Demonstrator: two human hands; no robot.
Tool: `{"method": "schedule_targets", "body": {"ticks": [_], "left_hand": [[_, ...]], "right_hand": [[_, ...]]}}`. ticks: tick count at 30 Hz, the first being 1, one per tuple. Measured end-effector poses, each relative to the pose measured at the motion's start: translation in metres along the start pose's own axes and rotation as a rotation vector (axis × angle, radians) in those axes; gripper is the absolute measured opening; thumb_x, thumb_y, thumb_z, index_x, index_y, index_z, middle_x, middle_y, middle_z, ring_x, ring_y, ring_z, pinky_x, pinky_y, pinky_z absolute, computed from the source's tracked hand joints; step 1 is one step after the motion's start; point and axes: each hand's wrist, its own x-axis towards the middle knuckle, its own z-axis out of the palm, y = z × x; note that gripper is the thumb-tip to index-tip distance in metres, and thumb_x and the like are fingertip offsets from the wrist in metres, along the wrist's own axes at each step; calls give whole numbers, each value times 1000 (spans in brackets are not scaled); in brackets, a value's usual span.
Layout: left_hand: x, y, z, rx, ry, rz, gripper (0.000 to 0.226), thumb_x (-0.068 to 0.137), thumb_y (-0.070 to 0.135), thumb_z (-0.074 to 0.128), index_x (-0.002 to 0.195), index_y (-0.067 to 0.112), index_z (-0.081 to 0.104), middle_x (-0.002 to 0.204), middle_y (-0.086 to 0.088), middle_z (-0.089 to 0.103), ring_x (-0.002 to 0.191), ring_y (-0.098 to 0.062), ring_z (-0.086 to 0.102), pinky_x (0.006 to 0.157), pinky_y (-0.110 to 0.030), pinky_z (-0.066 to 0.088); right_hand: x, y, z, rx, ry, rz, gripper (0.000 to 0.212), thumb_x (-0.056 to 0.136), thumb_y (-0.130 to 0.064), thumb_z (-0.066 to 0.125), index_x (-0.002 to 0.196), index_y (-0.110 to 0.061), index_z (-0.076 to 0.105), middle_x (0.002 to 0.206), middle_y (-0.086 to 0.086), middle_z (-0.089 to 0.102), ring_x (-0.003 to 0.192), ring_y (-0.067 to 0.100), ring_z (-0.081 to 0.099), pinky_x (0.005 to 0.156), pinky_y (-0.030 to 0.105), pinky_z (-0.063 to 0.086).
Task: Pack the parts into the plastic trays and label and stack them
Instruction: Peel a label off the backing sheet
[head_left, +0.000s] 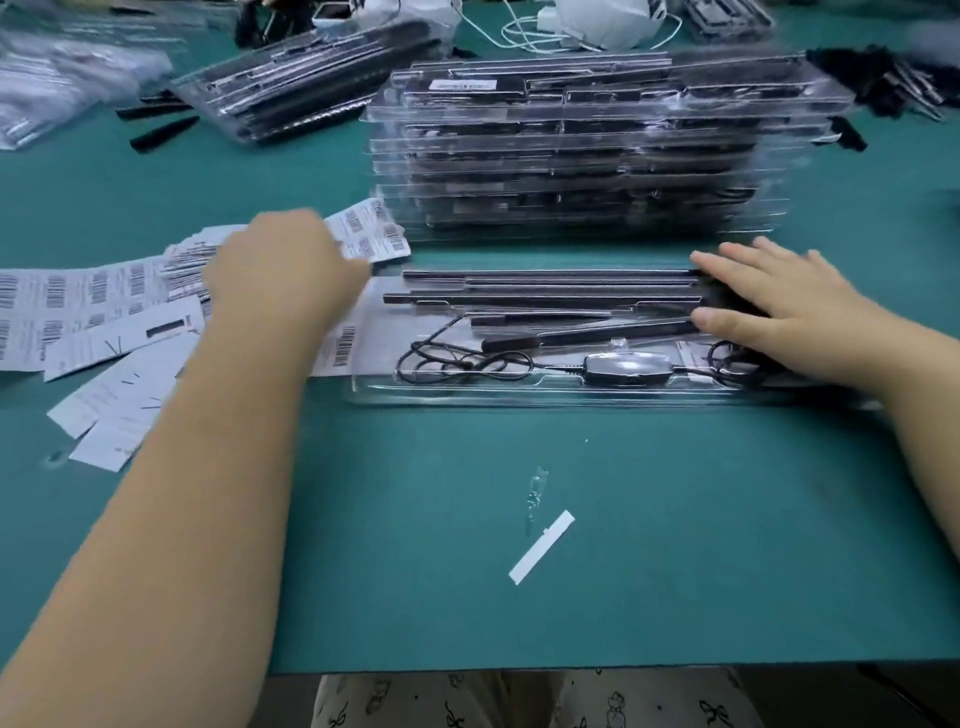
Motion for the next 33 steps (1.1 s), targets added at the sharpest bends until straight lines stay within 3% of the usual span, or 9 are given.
{"method": "schedule_targets", "body": {"ticks": [4,10,13,17,19,21,24,28,33], "left_hand": [[9,-31,-16,-94,-340,-91,48,74,50,71,67,4,66,62,-8,64,61,-25,57,63,-30,43],[15,-45,-17,-718,-433,-123,13,85,19,61,88,7,67,81,-6,73,65,-21,65,61,-29,53],[13,-42,-15,-965,-505,-134,9,89,11,56,91,9,65,81,-8,74,61,-17,71,48,-27,54],[4,-40,-17,-981,-659,66,12,88,5,59,89,3,71,85,-12,74,66,-17,71,50,-21,53],[4,-44,-20,-1085,-724,158,20,89,8,54,84,7,73,85,-9,74,70,-18,71,50,-25,55],[3,-46,-24,-1143,-788,230,22,83,19,55,92,10,72,86,-5,74,69,-17,70,46,-21,50],[5,-47,-22,-1117,-750,209,31,71,32,62,93,13,73,82,-2,70,59,-9,60,40,-16,38],[6,-46,-21,-1108,-750,177,23,88,25,55,104,12,66,85,-1,69,61,-8,57,39,-16,33],[3,-40,-21,-1173,-731,122,19,91,16,49,82,16,65,69,2,67,53,-7,54,37,-14,29]], "right_hand": [[-4,4,-2,49,28,-4,85,68,-78,24,146,-44,21,157,-8,17,146,12,4,116,38,-6],[-7,26,-11,125,59,70,77,67,-73,43,138,-44,37,154,-1,28,146,18,12,115,46,-4],[-17,31,-17,170,144,111,69,69,-68,61,130,-39,51,150,2,36,143,18,20,114,45,4],[-24,-5,-24,290,388,-36,27,79,-38,70,105,-42,62,129,-3,57,122,8,46,107,26,27],[-22,-38,-26,351,452,-136,22,86,-21,68,96,-40,64,110,-8,63,102,-6,52,98,9,31],[-19,-83,-28,381,423,-221,18,86,-20,67,96,-36,67,98,-14,63,94,-6,52,88,1,32],[-9,-150,-23,358,331,-357,22,86,-32,66,107,-29,70,98,-13,63,96,2,55,89,16,40],[13,-215,-8,382,307,-395,38,87,-42,62,122,-27,64,108,-4,63,100,12,54,88,28,38],[26,-234,10,458,366,-339,24,87,-34,64,105,-19,73,105,5,66,96,22,56,88,41,41]]}}
